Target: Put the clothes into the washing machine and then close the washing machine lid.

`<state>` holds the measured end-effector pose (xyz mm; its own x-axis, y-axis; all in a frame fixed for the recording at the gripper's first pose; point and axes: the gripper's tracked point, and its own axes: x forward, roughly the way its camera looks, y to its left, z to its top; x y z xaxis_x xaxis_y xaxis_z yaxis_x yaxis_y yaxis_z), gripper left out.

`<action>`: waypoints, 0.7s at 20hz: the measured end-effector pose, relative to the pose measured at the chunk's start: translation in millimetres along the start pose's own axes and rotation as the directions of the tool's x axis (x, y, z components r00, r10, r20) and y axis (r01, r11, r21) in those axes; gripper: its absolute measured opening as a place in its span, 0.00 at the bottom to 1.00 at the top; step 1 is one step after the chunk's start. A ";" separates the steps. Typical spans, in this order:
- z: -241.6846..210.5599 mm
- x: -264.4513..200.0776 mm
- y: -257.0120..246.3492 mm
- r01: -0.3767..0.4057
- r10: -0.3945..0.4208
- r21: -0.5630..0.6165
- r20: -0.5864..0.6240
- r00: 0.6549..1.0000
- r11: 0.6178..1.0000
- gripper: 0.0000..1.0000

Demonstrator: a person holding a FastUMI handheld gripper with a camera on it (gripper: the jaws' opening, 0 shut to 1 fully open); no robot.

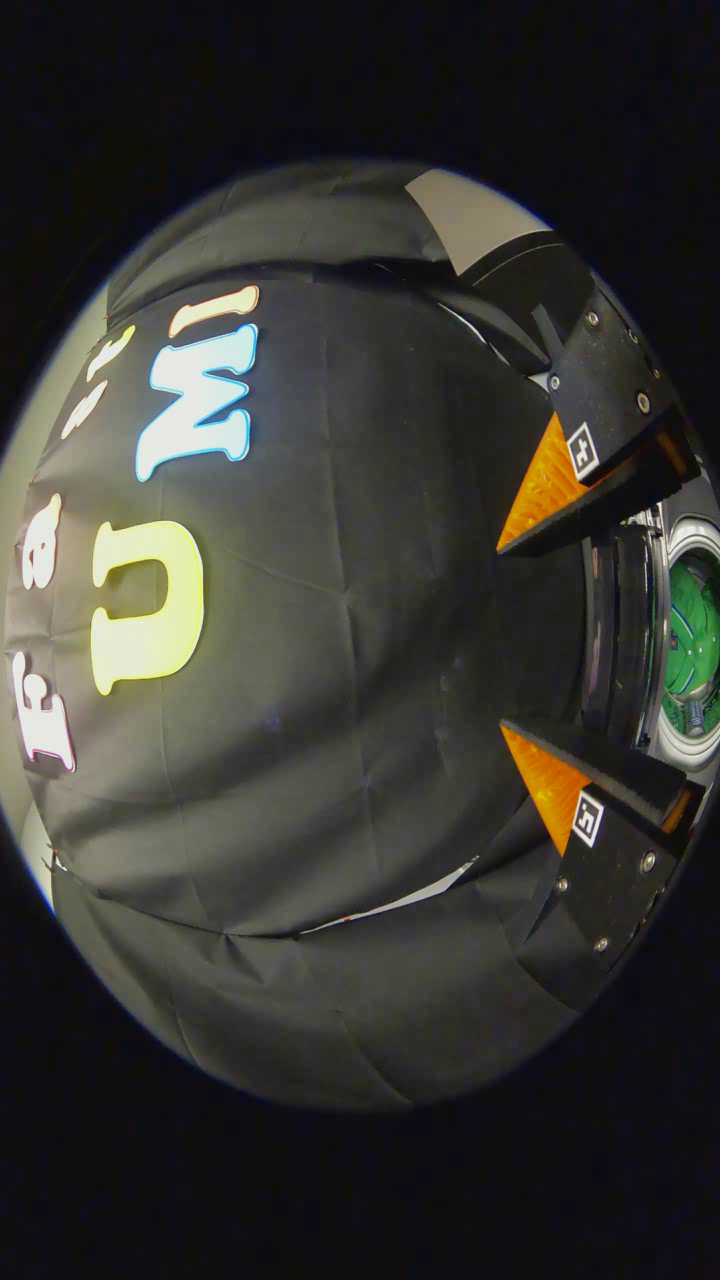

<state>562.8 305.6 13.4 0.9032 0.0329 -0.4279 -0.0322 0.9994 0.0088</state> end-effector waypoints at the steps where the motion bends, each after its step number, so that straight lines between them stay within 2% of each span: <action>1: -0.3 -3.6 0.7 -0.006 0.006 -0.004 0.013 1.000 1.000 0.96; 14: -24.1 -58.7 7.6 -0.033 0.035 -0.022 0.099 0.994 0.999 0.96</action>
<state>499.3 311.1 16.7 0.9396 0.0680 -0.3355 -0.0711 0.9975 0.0029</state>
